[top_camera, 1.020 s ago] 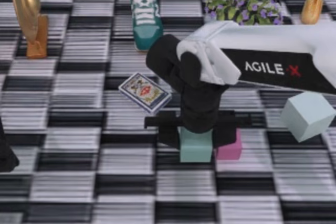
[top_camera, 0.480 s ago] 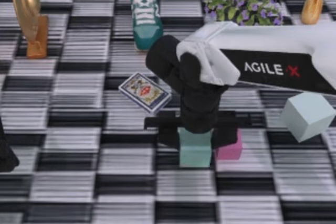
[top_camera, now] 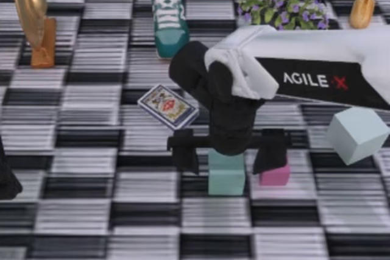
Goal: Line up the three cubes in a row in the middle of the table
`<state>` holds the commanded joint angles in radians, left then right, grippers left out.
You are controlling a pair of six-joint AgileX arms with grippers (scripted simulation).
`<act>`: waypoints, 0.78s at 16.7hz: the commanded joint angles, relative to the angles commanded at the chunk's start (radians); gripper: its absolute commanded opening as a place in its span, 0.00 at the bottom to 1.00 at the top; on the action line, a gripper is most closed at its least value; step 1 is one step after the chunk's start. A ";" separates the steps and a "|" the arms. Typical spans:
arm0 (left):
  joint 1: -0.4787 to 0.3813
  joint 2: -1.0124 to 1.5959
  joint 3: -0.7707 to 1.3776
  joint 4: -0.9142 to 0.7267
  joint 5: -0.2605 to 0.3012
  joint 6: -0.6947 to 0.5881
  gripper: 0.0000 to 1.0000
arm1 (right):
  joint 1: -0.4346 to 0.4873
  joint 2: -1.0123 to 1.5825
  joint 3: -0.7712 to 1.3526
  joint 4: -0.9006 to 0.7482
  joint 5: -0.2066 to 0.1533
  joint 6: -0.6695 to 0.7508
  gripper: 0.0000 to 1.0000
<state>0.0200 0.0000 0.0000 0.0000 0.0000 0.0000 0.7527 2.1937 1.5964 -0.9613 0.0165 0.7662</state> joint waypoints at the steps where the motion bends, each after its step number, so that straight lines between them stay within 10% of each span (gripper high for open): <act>1: 0.000 0.000 0.000 0.000 0.000 0.000 1.00 | 0.000 0.000 0.000 0.000 0.000 0.000 1.00; 13: 0.000 0.000 0.000 0.000 0.000 0.000 1.00 | 0.009 -0.067 0.169 -0.238 -0.001 0.000 1.00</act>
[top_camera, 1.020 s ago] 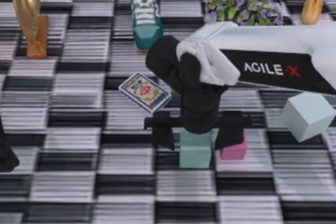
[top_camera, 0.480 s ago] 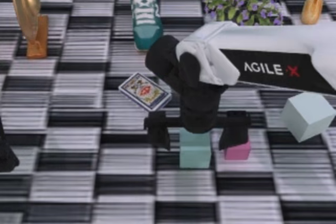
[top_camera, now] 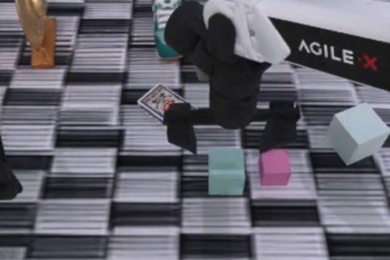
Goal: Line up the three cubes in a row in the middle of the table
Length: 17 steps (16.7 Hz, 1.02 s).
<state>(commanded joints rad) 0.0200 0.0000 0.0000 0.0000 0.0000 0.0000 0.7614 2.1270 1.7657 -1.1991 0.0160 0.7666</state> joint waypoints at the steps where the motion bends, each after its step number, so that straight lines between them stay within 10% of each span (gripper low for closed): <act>1: 0.000 0.000 0.000 0.000 0.000 0.000 1.00 | 0.000 -0.003 0.005 -0.006 0.000 0.000 1.00; 8: 0.000 0.000 0.000 0.000 0.000 0.000 1.00 | -0.044 -0.010 -0.011 0.002 0.000 -0.069 1.00; 17: 0.000 0.000 0.000 0.000 0.000 0.000 1.00 | -0.357 -0.088 -0.147 0.039 -0.008 -0.634 1.00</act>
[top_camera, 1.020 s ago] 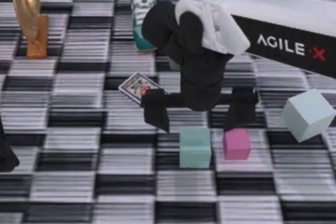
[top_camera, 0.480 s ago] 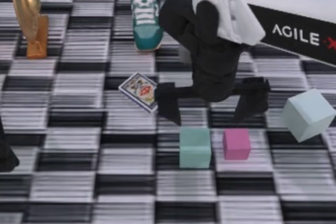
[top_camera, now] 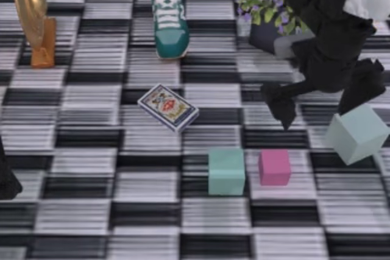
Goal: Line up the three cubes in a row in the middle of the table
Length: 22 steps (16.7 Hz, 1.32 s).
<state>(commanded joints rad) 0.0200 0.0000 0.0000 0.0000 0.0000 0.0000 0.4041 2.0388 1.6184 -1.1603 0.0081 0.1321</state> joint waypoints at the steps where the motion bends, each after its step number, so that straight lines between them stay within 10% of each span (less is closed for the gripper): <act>1: 0.000 0.000 0.000 0.000 0.000 0.000 1.00 | -0.039 -0.010 -0.017 0.005 -0.001 -0.073 1.00; 7: 0.000 0.000 0.000 0.000 0.000 0.000 1.00 | -0.202 -0.064 -0.089 0.033 -0.006 -0.345 1.00; 22: 0.000 0.000 0.000 0.000 0.000 0.000 1.00 | -0.208 0.047 -0.274 0.333 -0.006 -0.352 1.00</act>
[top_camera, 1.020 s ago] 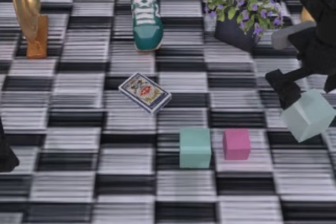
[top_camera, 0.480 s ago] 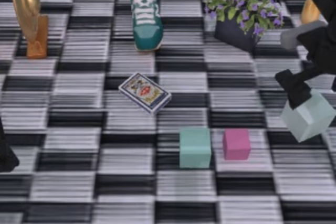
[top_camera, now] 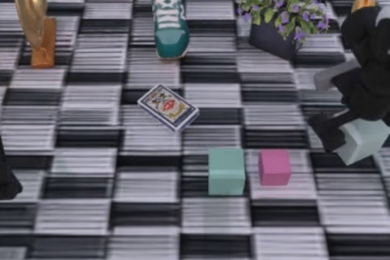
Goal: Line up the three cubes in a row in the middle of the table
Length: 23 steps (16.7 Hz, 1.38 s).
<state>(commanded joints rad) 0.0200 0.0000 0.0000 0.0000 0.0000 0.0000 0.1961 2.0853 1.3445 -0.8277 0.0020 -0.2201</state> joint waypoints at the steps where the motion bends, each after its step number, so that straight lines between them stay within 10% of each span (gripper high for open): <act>1: 0.000 0.000 0.000 0.000 0.000 0.000 1.00 | 0.000 0.007 -0.012 0.017 0.000 0.000 1.00; 5: 0.000 0.000 0.000 0.000 0.000 0.000 1.00 | 0.000 0.010 -0.016 0.023 0.000 0.000 1.00; 18: 0.000 0.000 0.000 0.000 0.000 0.000 1.00 | 0.000 0.010 -0.016 0.023 0.000 0.000 0.02; 23: 0.000 0.000 0.000 0.000 0.000 0.000 1.00 | 0.000 0.010 -0.016 0.023 0.000 0.000 0.00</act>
<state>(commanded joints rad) 0.0200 0.0000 0.0000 0.0000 0.0000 0.0000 0.1961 2.0950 1.3284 -0.8042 0.0021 -0.2201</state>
